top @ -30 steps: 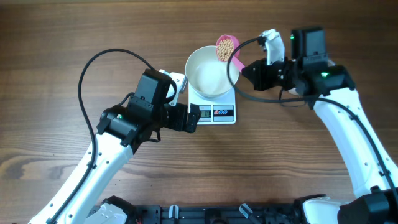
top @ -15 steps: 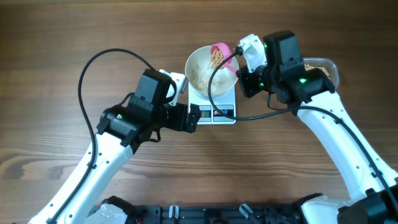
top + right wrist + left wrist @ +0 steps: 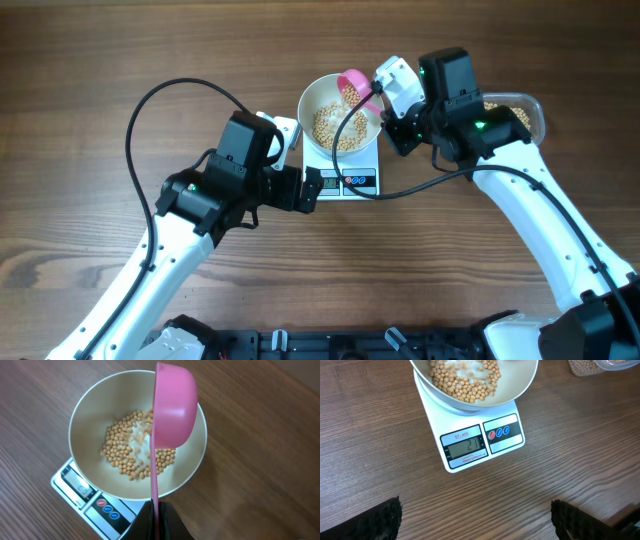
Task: Scoop item into bowl and weigh 150g on scale
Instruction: 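Tip the scoop with the right gripper to pour soybeans into the bowl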
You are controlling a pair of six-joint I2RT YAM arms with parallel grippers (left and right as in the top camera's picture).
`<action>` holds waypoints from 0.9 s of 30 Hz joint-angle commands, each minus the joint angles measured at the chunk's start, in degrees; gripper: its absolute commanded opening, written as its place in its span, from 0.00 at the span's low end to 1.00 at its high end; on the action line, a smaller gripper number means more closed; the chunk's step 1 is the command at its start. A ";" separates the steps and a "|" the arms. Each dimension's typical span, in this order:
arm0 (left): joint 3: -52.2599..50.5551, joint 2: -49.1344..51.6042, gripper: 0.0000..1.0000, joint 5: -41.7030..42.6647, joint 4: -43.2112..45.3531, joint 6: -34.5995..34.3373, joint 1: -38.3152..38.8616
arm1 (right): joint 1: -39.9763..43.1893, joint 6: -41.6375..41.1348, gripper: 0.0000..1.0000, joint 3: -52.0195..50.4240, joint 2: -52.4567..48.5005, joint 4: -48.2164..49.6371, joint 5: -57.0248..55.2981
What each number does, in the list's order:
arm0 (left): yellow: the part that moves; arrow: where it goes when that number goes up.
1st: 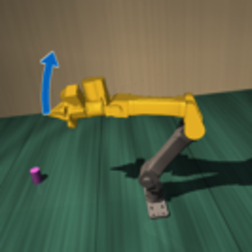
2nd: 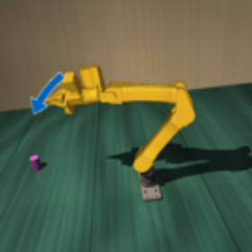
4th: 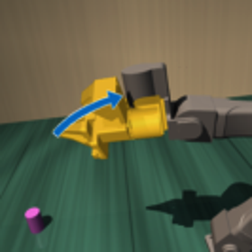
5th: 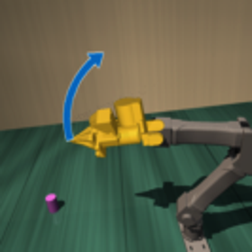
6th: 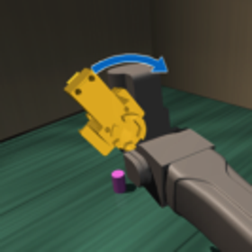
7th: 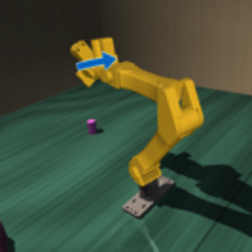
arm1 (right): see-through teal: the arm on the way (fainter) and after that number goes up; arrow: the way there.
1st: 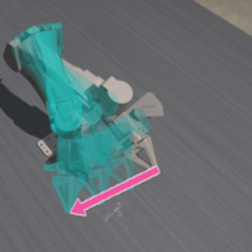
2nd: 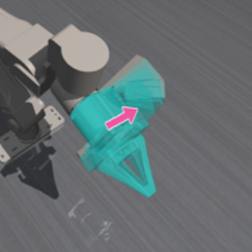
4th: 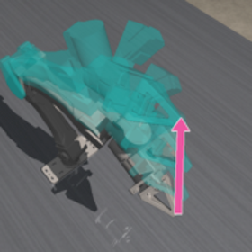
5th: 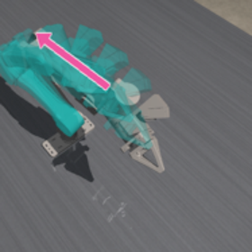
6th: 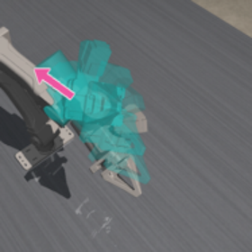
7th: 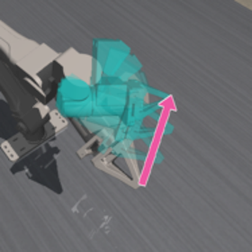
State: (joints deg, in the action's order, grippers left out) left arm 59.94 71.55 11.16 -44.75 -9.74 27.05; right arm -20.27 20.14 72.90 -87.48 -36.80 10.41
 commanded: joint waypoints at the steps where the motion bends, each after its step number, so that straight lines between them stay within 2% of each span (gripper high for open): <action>1: 0.07 -0.52 1.00 0.31 0.15 0.90 0.17 | -0.52 6.86 0.05 0.68 -0.44 0.55 -3.19; 10: 0.07 -0.52 1.00 0.31 0.15 0.90 0.17 | -6.27 11.41 0.04 0.70 -0.42 1.27 -16.94; 17: 0.07 -0.52 1.00 0.31 0.15 0.90 0.17 | -7.21 10.71 0.04 0.70 -0.37 1.84 -16.83; 20: 0.07 -0.52 1.00 0.31 0.15 0.90 0.17 | -7.21 5.81 0.04 0.70 -0.31 2.91 -16.79; 23: 0.07 -0.52 1.00 0.31 0.15 0.90 0.17 | -7.08 -3.02 0.04 0.70 -0.26 3.39 -15.28; 27: 0.07 -0.52 1.00 0.31 0.15 0.90 0.17 | -5.33 -9.42 0.04 0.70 -0.26 2.67 -3.85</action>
State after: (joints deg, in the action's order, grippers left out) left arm 59.94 71.55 11.16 -44.75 -9.74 27.05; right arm -26.94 19.05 72.90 -87.50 -33.82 -2.52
